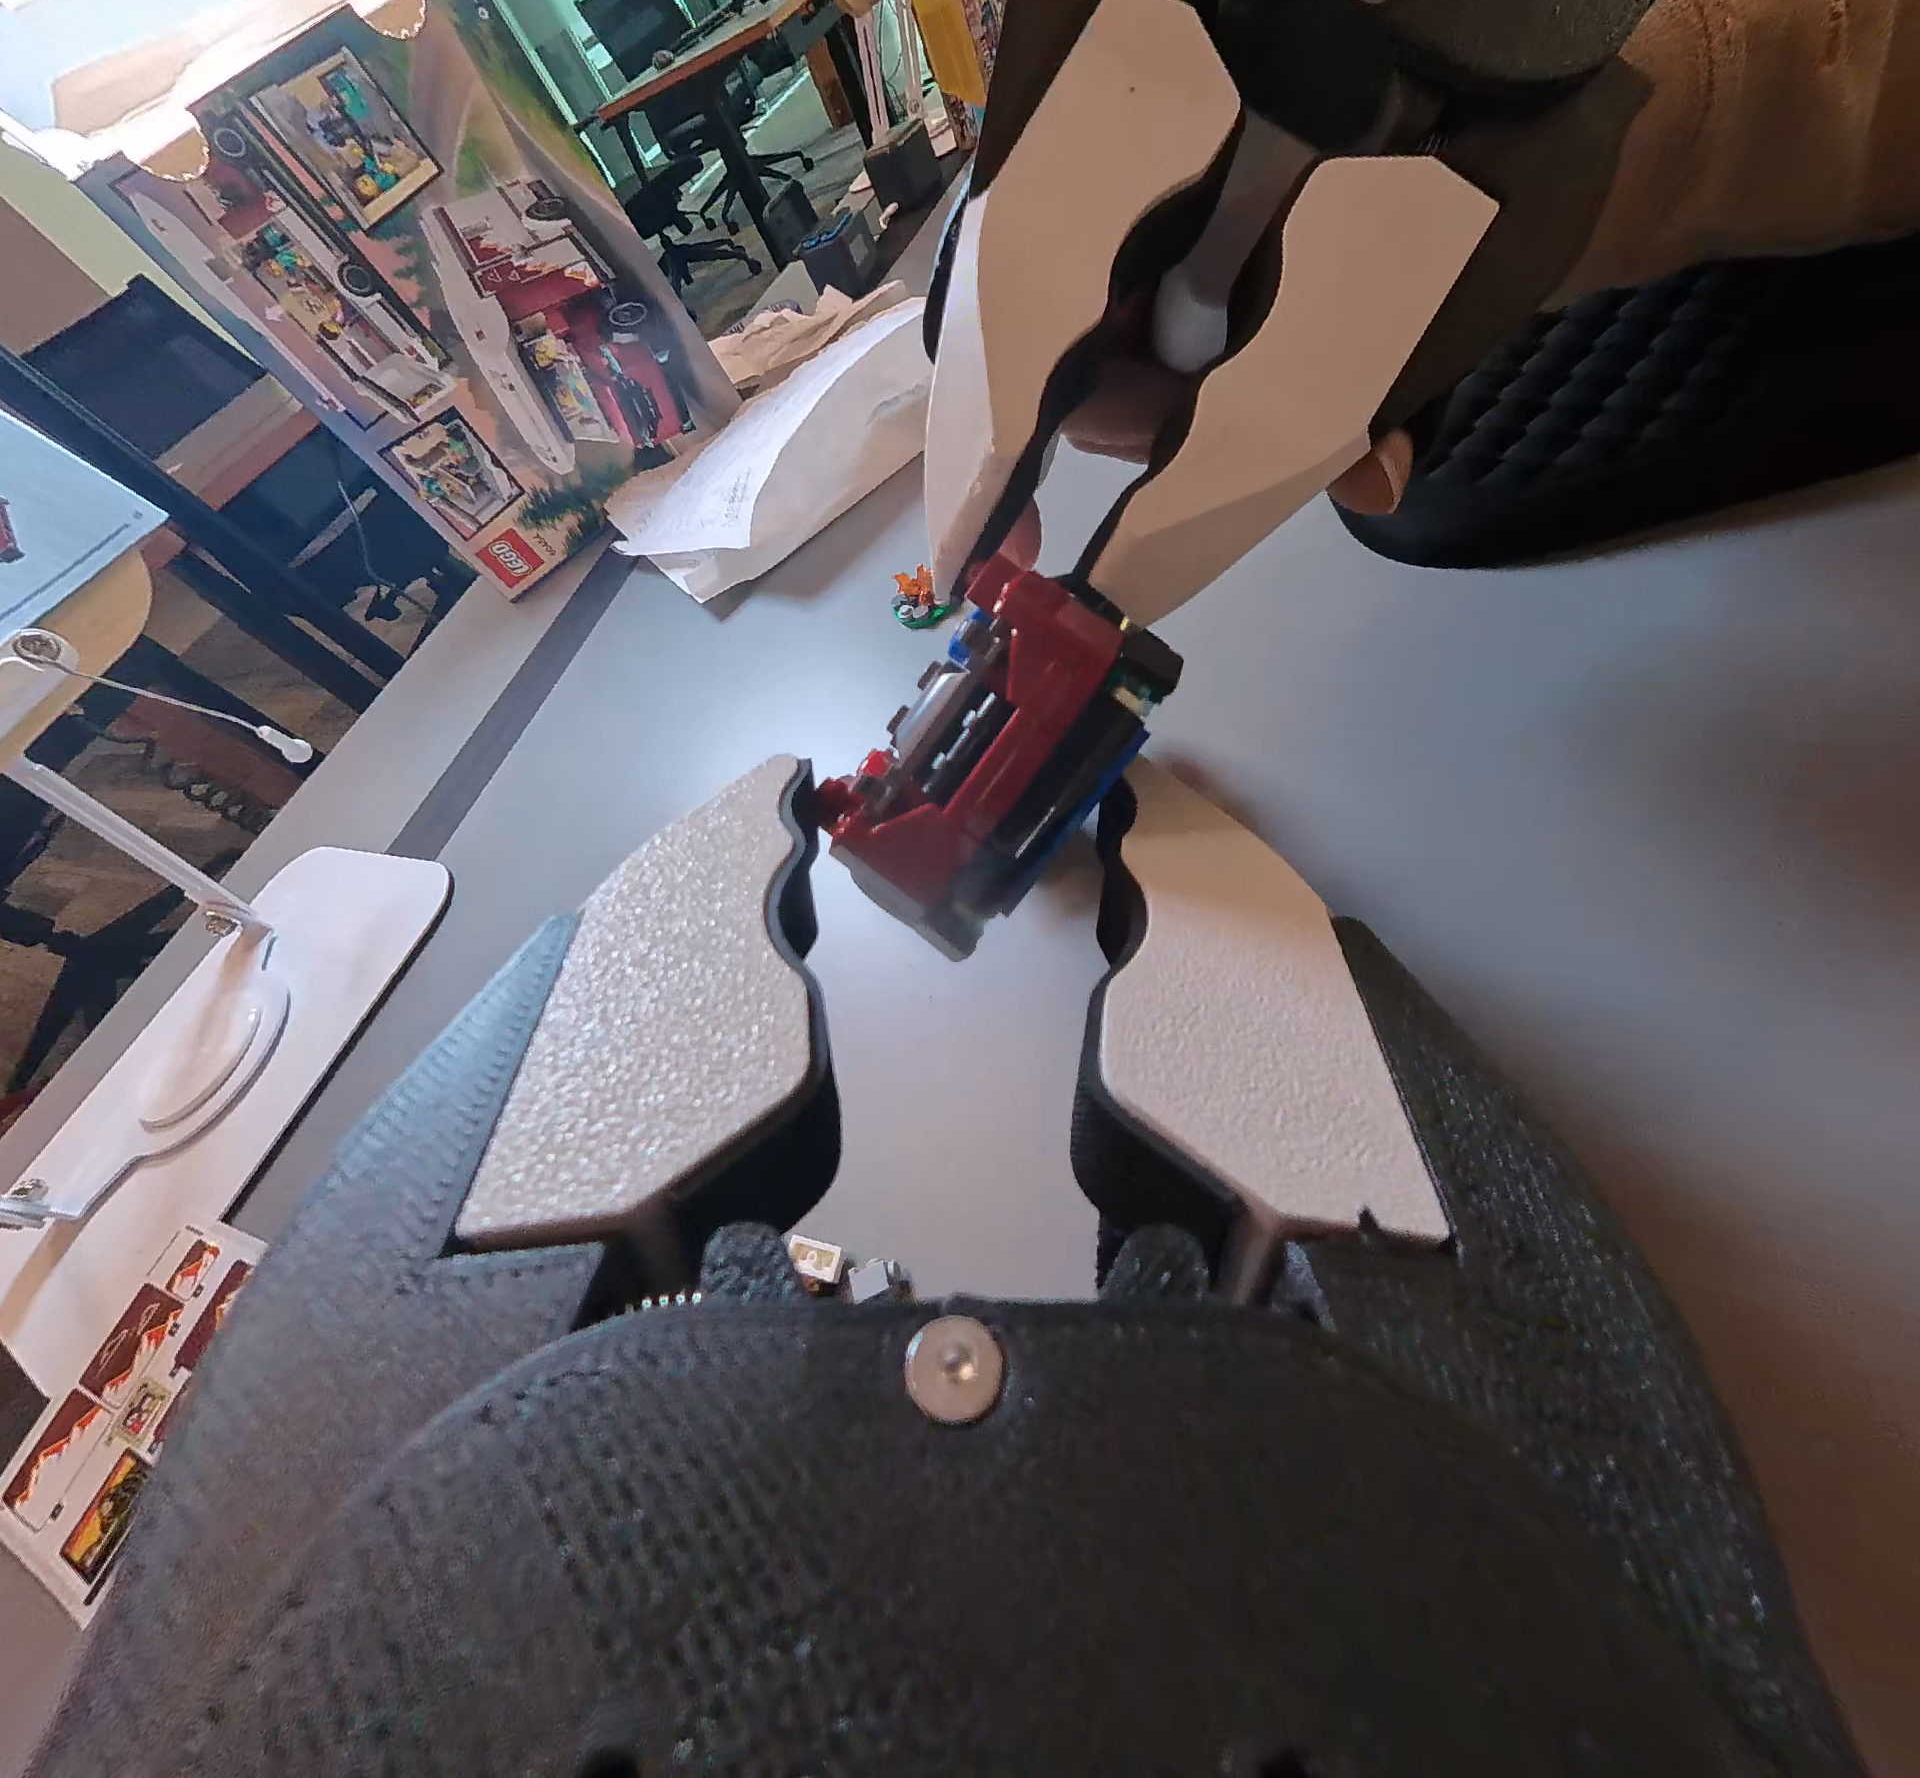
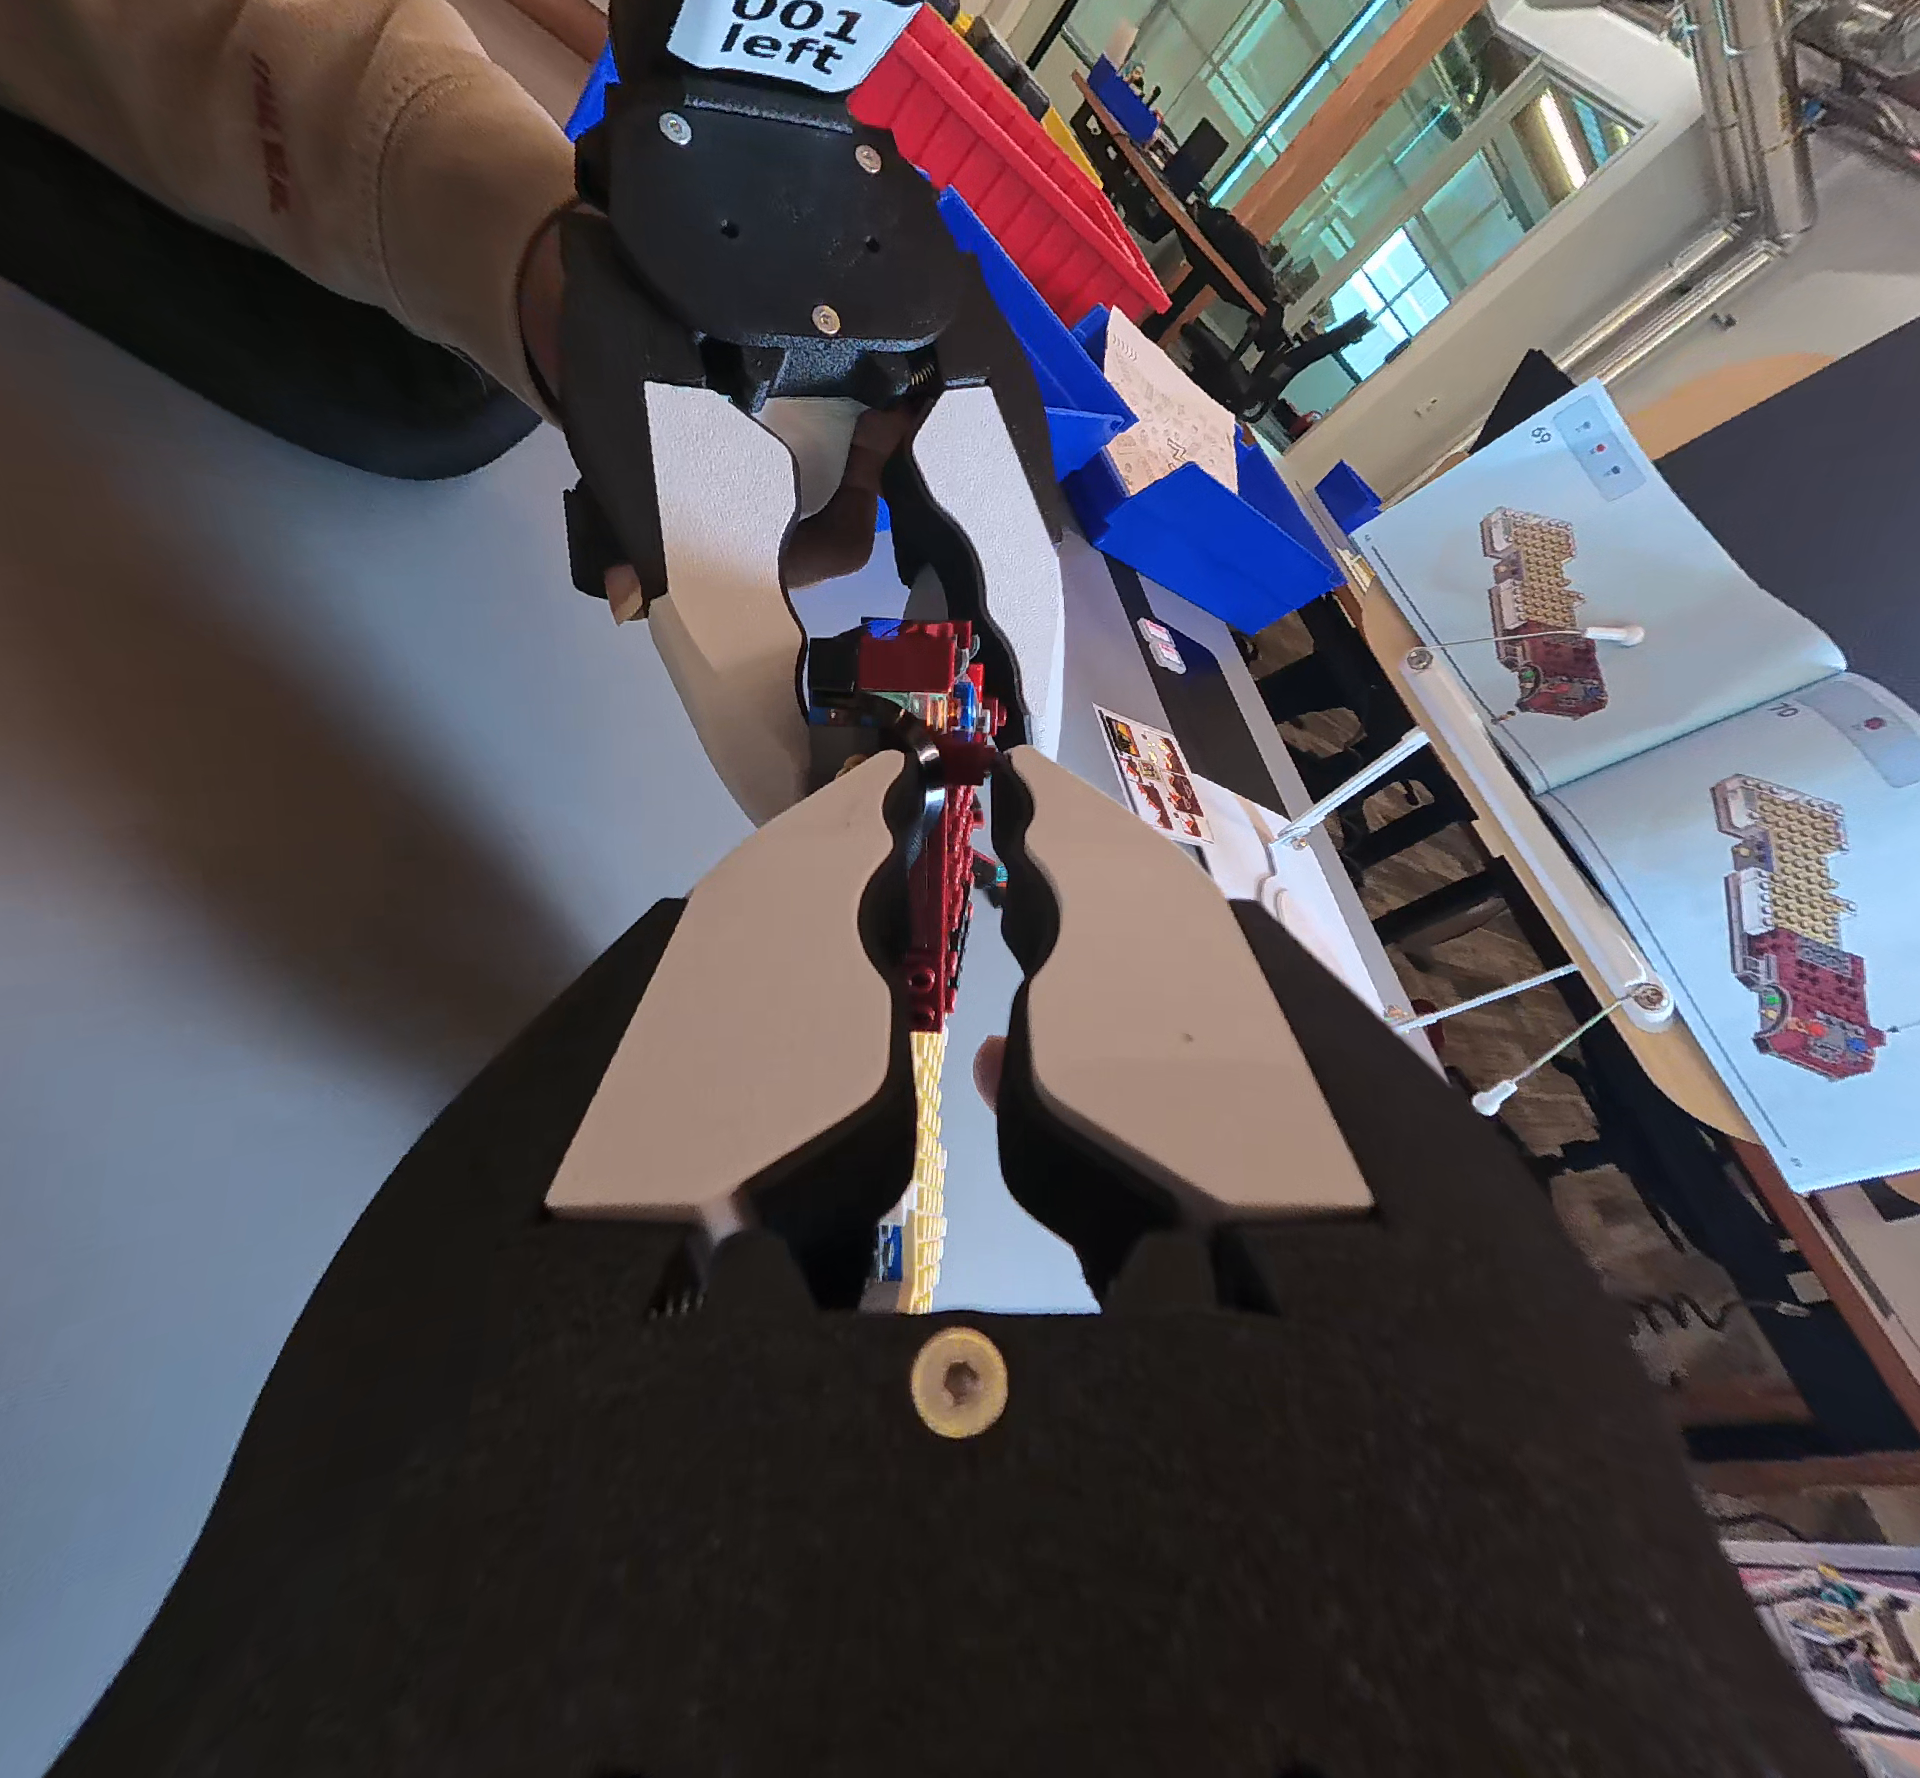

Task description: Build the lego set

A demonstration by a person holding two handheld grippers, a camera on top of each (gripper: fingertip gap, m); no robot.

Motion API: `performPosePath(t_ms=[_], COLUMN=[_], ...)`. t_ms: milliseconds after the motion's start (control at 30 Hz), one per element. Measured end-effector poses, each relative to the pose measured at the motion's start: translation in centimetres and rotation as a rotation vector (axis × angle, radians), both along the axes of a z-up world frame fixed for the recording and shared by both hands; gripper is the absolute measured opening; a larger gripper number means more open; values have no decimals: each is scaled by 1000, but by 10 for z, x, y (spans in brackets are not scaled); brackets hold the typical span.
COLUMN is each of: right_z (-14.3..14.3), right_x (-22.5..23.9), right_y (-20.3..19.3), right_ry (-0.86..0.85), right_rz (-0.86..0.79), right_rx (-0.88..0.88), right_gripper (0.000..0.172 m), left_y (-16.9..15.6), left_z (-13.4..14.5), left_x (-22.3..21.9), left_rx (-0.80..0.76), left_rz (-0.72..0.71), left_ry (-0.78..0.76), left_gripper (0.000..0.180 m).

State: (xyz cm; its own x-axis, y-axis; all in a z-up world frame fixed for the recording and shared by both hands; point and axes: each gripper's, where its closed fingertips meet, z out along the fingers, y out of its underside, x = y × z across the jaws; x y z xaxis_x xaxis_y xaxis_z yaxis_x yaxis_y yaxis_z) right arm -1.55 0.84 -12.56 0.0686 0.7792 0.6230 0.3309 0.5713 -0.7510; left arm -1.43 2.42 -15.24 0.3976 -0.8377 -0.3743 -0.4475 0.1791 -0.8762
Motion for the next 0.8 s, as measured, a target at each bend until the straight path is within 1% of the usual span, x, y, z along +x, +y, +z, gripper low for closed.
performPosePath(t_ms=[133,300,367,433,500,600,633,700,767,800], right_z=[-3,-1,-1,-3,-12,-28,-31,-37,-37,-36], right_x=[-1,-1,1,6,10,8,6,0,-2,-2], right_y=[0,2,1,1,4,14,17,24,28,26], right_ry=[-7,26,32,22,-21,-83,-90,-101,-72,-56], right_rz=[-2,-20,-8,2,-9,-79,-103,-147,-155,-134], right_rx=[-1,-3,-19,-52,-82,-23,7,43,71,63], right_gripper=[13,13,17,25,40,53,53,47,32,32], left_y=[1,3,2,4,6,9,9,8,6,5], left_z=[-4,-3,-3,-4,-2,2,3,4,6,8], left_x=[-1,-2,-1,-3,-4,-5,-4,-2,1,2], left_rx=[0,-6,2,6,2,-8,-7,-4,14,30], left_rz=[6,6,8,20,34,49,53,60,70,71], left_ry=[18,-1,4,6,-11,-31,-33,-32,-19,-17], left_gripper=[52,52,53,53,53,53,53,53,53,52])
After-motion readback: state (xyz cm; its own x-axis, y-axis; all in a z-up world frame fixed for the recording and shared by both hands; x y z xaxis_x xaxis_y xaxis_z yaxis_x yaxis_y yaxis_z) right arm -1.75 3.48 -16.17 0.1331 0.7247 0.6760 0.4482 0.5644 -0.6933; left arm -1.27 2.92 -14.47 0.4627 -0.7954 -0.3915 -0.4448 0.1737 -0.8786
